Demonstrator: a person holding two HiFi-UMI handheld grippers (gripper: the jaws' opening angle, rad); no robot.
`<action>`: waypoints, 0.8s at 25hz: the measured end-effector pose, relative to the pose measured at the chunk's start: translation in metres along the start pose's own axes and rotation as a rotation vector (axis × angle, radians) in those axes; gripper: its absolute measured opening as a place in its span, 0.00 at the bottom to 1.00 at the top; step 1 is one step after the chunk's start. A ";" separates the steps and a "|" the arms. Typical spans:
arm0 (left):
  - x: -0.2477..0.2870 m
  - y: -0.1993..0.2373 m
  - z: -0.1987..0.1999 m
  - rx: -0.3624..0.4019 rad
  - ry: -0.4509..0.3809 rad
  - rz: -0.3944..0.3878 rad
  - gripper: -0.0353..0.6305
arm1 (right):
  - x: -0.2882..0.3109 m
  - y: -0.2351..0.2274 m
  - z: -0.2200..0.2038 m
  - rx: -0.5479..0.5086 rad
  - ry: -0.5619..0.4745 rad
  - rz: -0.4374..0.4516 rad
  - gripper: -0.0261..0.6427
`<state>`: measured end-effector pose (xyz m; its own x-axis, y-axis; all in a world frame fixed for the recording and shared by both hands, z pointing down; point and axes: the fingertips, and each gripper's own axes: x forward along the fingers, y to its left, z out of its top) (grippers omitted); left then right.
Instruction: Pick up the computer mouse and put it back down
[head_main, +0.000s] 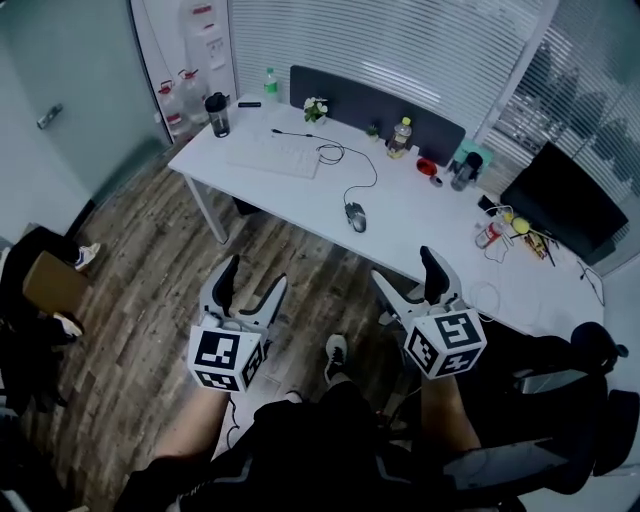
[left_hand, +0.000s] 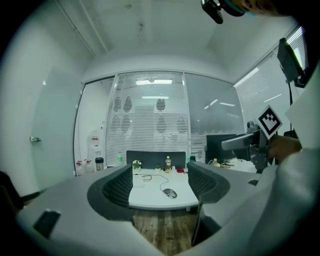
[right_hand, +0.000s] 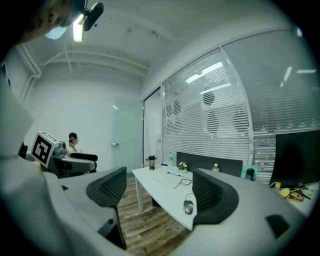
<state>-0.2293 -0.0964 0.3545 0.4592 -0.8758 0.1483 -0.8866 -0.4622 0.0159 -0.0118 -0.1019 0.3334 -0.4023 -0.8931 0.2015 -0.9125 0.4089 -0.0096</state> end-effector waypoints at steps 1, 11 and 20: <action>0.008 0.004 0.000 0.003 0.004 0.010 0.57 | 0.011 -0.005 0.000 0.002 -0.001 0.008 0.65; 0.125 0.027 0.018 0.027 0.026 0.096 0.57 | 0.121 -0.079 0.012 -0.003 -0.009 0.107 0.65; 0.218 0.032 0.025 0.026 0.058 0.141 0.57 | 0.192 -0.140 0.014 0.003 0.012 0.174 0.65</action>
<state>-0.1560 -0.3051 0.3626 0.3252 -0.9233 0.2046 -0.9402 -0.3389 -0.0350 0.0379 -0.3331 0.3592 -0.5533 -0.8066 0.2082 -0.8295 0.5565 -0.0485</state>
